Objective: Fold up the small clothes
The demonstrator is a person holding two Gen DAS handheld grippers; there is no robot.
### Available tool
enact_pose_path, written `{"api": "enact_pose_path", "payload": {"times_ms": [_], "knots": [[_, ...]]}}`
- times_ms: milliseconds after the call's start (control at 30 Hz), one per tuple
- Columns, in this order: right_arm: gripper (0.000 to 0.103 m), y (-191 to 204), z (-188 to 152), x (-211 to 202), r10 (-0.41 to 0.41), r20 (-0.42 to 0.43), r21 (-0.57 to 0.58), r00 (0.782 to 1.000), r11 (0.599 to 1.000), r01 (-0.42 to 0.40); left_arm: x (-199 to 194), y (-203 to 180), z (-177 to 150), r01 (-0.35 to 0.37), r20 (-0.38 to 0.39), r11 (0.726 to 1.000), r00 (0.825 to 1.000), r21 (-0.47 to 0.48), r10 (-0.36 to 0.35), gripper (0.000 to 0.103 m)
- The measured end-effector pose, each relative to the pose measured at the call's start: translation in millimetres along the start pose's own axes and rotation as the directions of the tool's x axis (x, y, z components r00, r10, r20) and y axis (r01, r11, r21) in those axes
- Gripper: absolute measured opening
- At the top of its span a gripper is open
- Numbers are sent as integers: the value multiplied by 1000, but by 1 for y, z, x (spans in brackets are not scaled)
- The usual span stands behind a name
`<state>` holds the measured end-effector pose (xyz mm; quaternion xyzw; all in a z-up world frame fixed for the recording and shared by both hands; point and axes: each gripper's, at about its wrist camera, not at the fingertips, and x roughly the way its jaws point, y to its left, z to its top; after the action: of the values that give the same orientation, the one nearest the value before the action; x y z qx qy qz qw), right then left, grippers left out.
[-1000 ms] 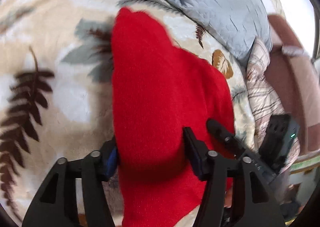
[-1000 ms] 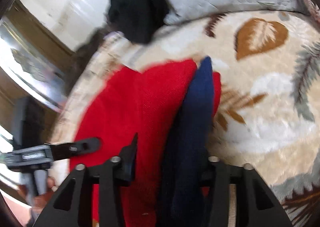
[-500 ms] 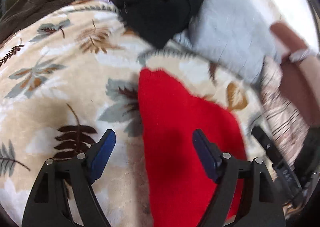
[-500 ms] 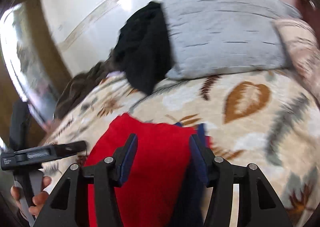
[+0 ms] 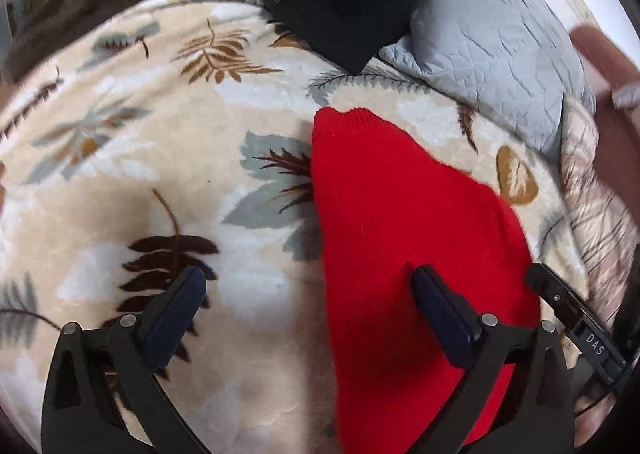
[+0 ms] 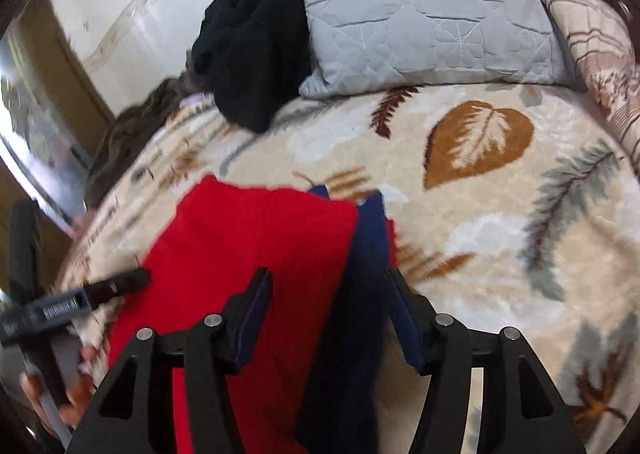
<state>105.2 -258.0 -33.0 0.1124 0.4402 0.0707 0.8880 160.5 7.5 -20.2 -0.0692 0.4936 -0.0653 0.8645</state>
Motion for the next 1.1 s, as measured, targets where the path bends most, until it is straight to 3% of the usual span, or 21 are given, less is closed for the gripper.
{"api": "enact_pose_path", "payload": {"times_ms": [33,67,167,267,333,400,567,700,867,933,1033,1100], "knots": [[77,-2,-3,6,-31,-16,-1,999,1000,31,0,-6,-4,-33,14,999,999,35,33,103],[81,-5,-4,10,-49,-11,6,999,999,49,2,-10,-4,-56,28,997,998,55,55,103],[79,-9,0,-8,-45,19,39,999,998,44,-2,-25,-7,-145,85,980,987,134,134,103],[80,-6,-3,-34,-16,78,35,997,999,13,-26,-28,-13,-146,124,973,984,177,125,103],[90,-4,-9,-31,3,28,11,1000,1000,-3,-32,-29,-21,-169,152,968,978,187,141,103],[92,0,-23,-11,-97,-60,-50,993,994,94,-22,-34,-27,-202,140,955,975,219,174,103],[94,8,-26,-38,-159,-11,-65,987,985,158,-27,-31,-26,-167,104,970,983,177,150,103],[103,-1,-41,-71,-294,61,-116,954,947,300,-46,-19,-34,-132,64,983,990,129,124,103],[103,-25,-64,-68,-413,52,-34,909,909,415,-60,-4,-65,-186,104,979,979,81,178,103],[103,-27,-65,-69,-401,29,-31,916,915,402,-61,3,-76,-193,130,981,974,34,187,103],[103,-24,-66,-78,-411,87,-33,908,909,415,-58,7,-78,-207,129,978,970,-1,205,103],[103,-24,-66,-86,-384,120,-12,916,922,388,-59,5,-77,-238,149,971,961,2,235,103]]}}
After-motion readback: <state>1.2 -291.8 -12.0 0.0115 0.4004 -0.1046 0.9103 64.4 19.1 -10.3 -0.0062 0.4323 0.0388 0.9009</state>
